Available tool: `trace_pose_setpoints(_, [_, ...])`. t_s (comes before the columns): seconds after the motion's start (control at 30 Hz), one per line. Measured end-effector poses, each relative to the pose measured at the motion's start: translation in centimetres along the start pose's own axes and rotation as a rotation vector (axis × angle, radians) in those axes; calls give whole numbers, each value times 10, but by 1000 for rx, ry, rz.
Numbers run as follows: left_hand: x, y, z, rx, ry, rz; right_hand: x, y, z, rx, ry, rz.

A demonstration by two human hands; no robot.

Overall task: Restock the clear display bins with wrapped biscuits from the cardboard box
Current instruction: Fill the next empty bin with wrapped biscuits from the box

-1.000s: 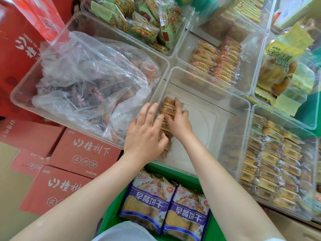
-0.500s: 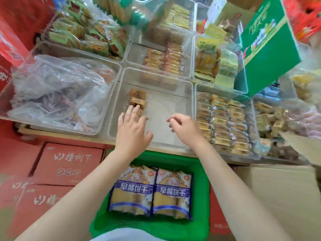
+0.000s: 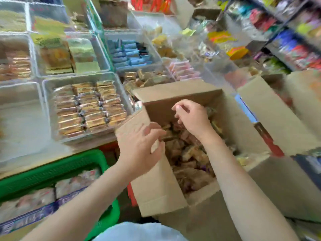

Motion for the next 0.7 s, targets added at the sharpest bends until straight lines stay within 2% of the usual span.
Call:
trace_pose_setpoints(0.1, [27, -36, 46, -3, -64, -69, 85, -18, -4, -196, 208, 90])
trace_pose_setpoints(0.2, [21, -57, 77, -66, -345, -192, 159, -35, 6, -421, 478, 188])
trace_pose_setpoints(0.27, [12, -60, 85, -90, -468, -244, 193, -39, 18, -557, 618, 243])
trace_pose_setpoints(0.37, [8, -61, 88, -100, -515, -270, 218, -35, 43, -701, 694, 255])
trace_pose_setpoints(0.5, [7, -56, 87, -113, -530, -275, 230, -33, 59, -707, 699, 224])
trace_pose_setpoints(0.6, [11, -60, 88, -96, -539, -252, 233, -33, 56, -697, 567, 244])
trace_pose_setpoints(0.7, [12, -64, 88, -86, -532, -259, 231, -37, 44, -611, 425, 259])
Point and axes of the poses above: each hand's wrist, its own y-axis away from the middle knuckle, its own z-axis out of the palm, x = y × z, the point moved 9 cm from there along -y, towards the middle knuckle, and after that the axes turned 4 degrees about y, right-handed, at the moved point
